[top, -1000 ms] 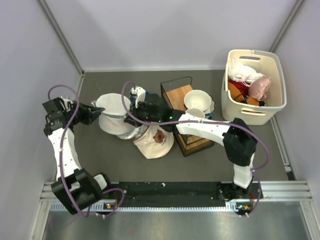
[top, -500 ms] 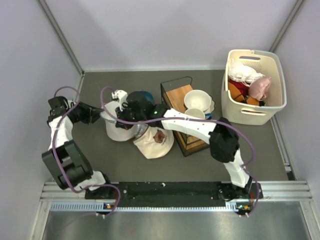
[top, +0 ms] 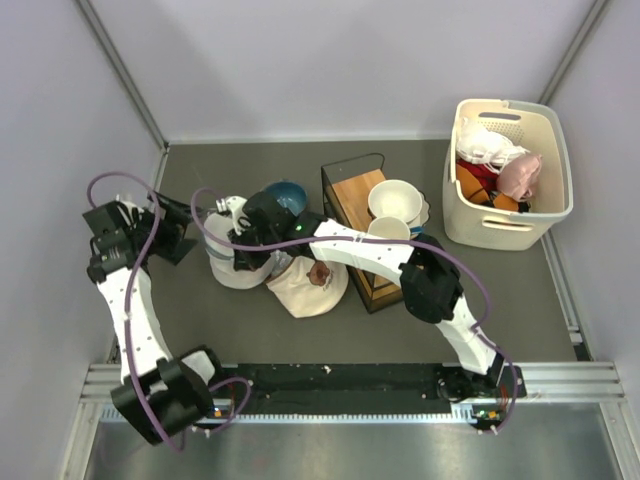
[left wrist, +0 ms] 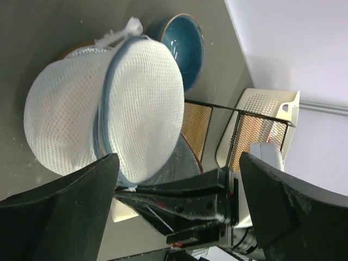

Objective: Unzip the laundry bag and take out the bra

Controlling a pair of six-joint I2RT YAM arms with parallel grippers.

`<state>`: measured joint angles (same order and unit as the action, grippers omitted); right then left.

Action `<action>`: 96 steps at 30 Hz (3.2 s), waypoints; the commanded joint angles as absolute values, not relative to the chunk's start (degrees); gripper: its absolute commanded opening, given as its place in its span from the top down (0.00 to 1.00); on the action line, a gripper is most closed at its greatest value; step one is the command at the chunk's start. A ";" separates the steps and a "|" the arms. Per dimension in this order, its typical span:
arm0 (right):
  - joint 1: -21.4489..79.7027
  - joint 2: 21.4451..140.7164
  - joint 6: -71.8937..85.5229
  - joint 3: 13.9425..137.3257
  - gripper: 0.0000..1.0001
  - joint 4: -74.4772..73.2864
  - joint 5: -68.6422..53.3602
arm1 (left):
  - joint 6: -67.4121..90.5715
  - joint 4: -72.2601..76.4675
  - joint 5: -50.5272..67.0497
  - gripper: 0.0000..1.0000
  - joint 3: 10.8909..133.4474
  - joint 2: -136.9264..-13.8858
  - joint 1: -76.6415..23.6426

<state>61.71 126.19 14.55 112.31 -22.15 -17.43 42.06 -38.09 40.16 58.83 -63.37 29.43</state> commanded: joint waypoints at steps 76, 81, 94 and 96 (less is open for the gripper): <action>61.61 136.05 6.76 134.82 0.28 -21.54 -0.62 | 38.41 -33.31 43.95 0.55 61.79 -75.32 28.92; 61.61 135.88 7.91 135.09 0.51 -20.22 -0.18 | 38.23 -33.48 43.95 0.55 61.26 -74.79 28.83; 59.42 119.11 8.25 112.81 1.00 -6.28 -12.10 | 32.61 -37.53 43.15 0.55 68.80 -72.60 28.83; 56.88 114.72 11.49 108.92 1.00 -1.96 -19.81 | 31.47 -33.24 46.75 0.55 69.08 -70.50 28.92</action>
<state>60.49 126.56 7.73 114.41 -13.85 -6.15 35.59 -38.15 42.68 64.66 -75.29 28.93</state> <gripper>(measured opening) 0.015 0.451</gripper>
